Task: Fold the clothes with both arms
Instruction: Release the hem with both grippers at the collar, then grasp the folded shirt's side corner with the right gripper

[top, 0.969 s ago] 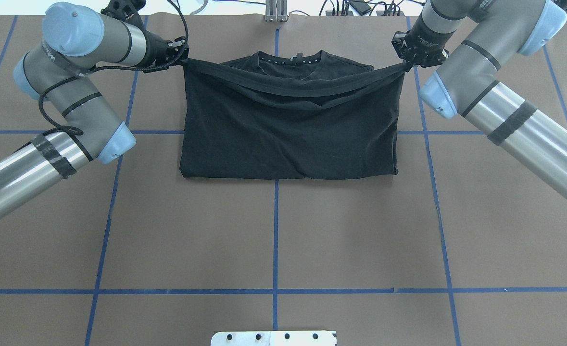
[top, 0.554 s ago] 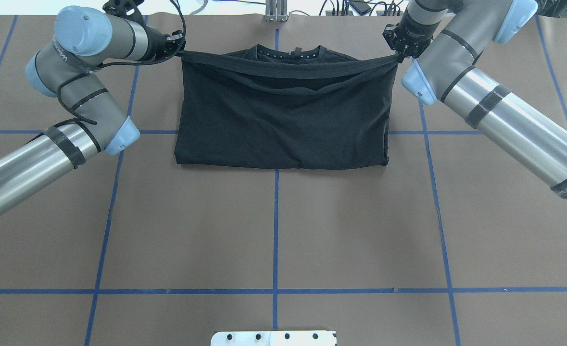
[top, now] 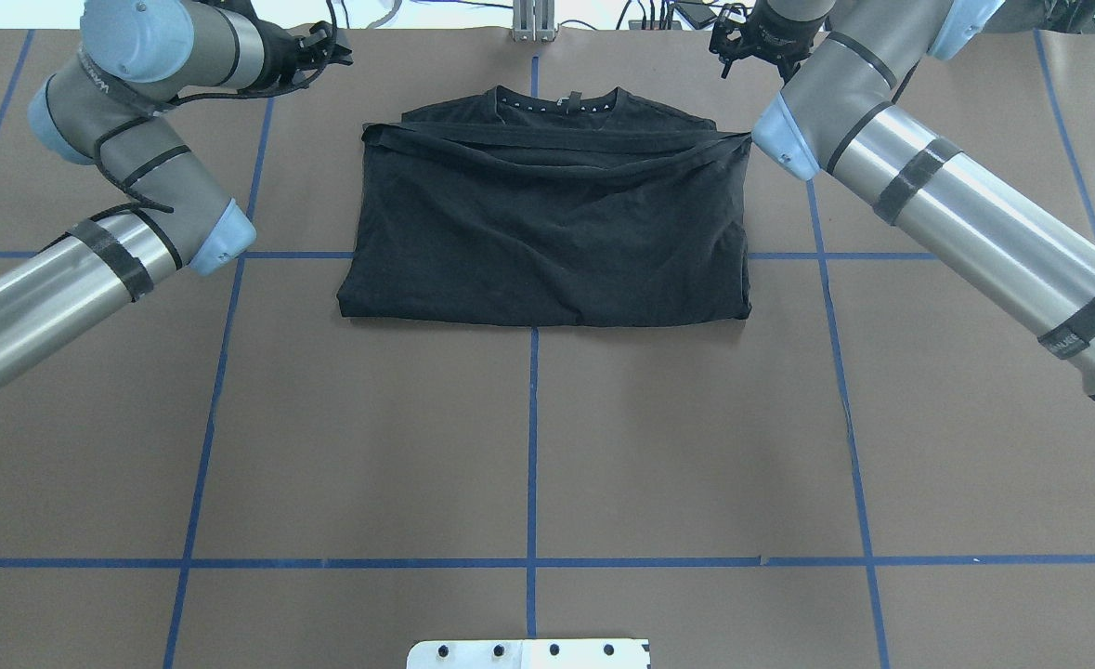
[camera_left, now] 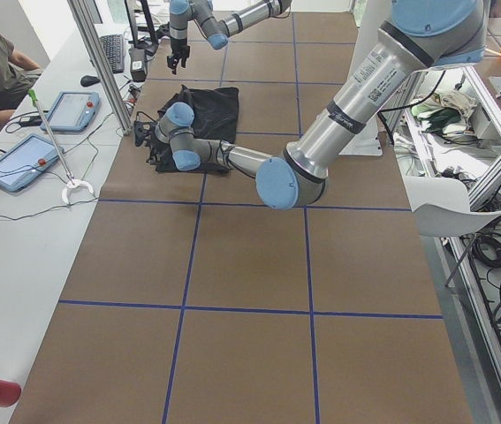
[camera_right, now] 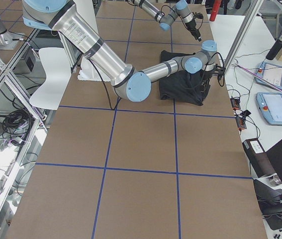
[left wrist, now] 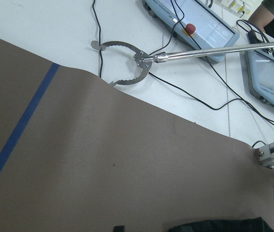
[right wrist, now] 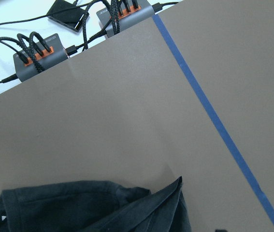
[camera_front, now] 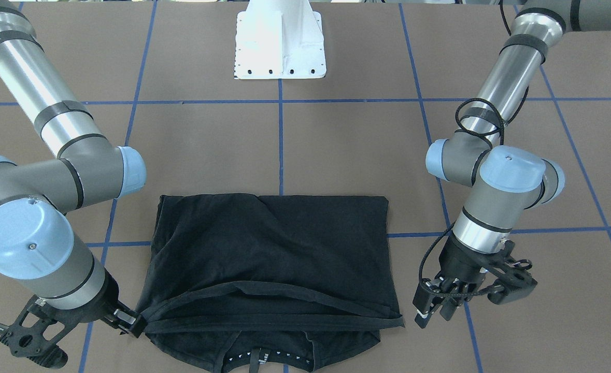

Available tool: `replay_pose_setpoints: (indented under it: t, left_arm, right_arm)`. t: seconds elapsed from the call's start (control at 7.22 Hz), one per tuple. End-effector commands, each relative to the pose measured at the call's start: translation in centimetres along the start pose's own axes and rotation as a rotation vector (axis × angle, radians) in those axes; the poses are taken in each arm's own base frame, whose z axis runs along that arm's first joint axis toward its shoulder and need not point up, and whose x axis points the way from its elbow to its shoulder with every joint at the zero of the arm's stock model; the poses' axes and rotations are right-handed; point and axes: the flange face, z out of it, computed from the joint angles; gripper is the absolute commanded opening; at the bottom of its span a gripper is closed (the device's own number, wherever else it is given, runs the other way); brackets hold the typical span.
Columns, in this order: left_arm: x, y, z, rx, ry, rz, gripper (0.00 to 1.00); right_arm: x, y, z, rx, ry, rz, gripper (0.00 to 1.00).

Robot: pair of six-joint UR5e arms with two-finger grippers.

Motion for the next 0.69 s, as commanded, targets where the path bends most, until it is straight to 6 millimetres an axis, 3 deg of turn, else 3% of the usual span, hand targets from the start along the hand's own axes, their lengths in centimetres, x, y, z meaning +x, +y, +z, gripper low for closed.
replay_pose_setpoints:
  t: [0.0, 0.28, 0.55]
  left_arm:
    - [1.6, -0.3, -1.3, -0.017, 0.032, -0.002, 0.84]
    - [1.9, -0.1, -2.1, -0.037, 0.044, -0.007, 0.85]
    - [1.9, -0.1, -2.1, -0.037, 0.044, -0.007, 0.85]
  right_arm:
    - [3.5, 5.9, 0.0, 0.002, -0.049, 0.082, 0.98]
    - [8.6, 14.8, 0.5, 0.054, -0.099, 0.079, 0.98]
    - [14.0, 20.9, 1.1, 0.034, -0.169, 0.097, 0.98]
